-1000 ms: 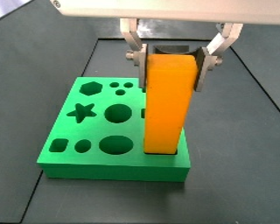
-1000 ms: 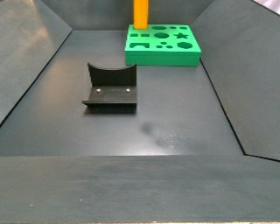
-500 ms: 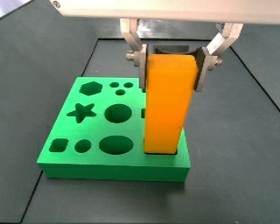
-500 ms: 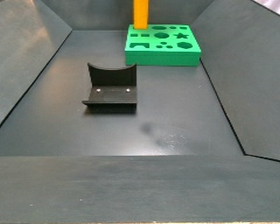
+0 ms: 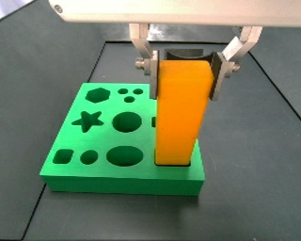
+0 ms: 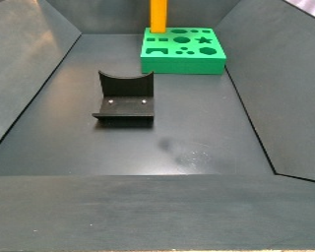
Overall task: Pick up the rectangle object. Move up. Move to above the board. Insert the rectangle object.
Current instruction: Insert the rectangle object.
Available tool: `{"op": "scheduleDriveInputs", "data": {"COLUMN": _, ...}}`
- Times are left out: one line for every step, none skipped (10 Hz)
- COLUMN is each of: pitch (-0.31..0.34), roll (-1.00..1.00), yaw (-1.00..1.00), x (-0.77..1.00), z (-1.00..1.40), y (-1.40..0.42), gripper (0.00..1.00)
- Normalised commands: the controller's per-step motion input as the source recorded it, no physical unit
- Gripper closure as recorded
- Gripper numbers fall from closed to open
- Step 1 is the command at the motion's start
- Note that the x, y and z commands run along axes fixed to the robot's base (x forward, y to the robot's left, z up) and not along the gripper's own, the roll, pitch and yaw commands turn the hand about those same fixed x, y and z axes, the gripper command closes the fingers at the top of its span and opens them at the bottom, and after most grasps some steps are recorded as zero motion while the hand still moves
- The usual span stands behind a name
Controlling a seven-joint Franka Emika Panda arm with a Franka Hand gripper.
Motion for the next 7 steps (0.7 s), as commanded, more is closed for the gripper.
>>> {"op": "scheduleDriveInputs", "data": {"pitch": 0.000, "roll": -0.01, "yaw": -0.02, "x": 0.00, "z": -0.02, "y": -0.10, "gripper": 1.00}}
{"op": "scheduleDriveInputs", "data": {"pitch": 0.000, "roll": -0.03, "yaw": -0.03, "x": 0.02, "z": -0.02, "y": -0.03, "gripper": 1.00}}
{"op": "scheduleDriveInputs", "data": {"pitch": 0.000, "roll": -0.04, "yaw": -0.01, "x": 0.03, "z": -0.04, "y": -0.02, "gripper": 1.00}}
{"op": "scheduleDriveInputs", "data": {"pitch": 0.000, "roll": -0.03, "yaw": 0.00, "x": 0.05, "z": -0.27, "y": 0.00, "gripper": 1.00}}
{"op": "scheduleDriveInputs", "data": {"pitch": 0.000, "roll": -0.05, "yaw": 0.00, "x": 0.09, "z": -0.54, "y": 0.08, "gripper": 1.00}}
{"op": "scheduleDriveInputs", "data": {"pitch": -0.037, "roll": -0.04, "yaw": 0.00, "x": 0.07, "z": -0.71, "y": 0.06, "gripper": 1.00}}
{"op": "scheduleDriveInputs", "data": {"pitch": -0.107, "roll": -0.01, "yaw": 0.00, "x": 0.04, "z": -0.87, "y": 0.07, "gripper": 1.00}}
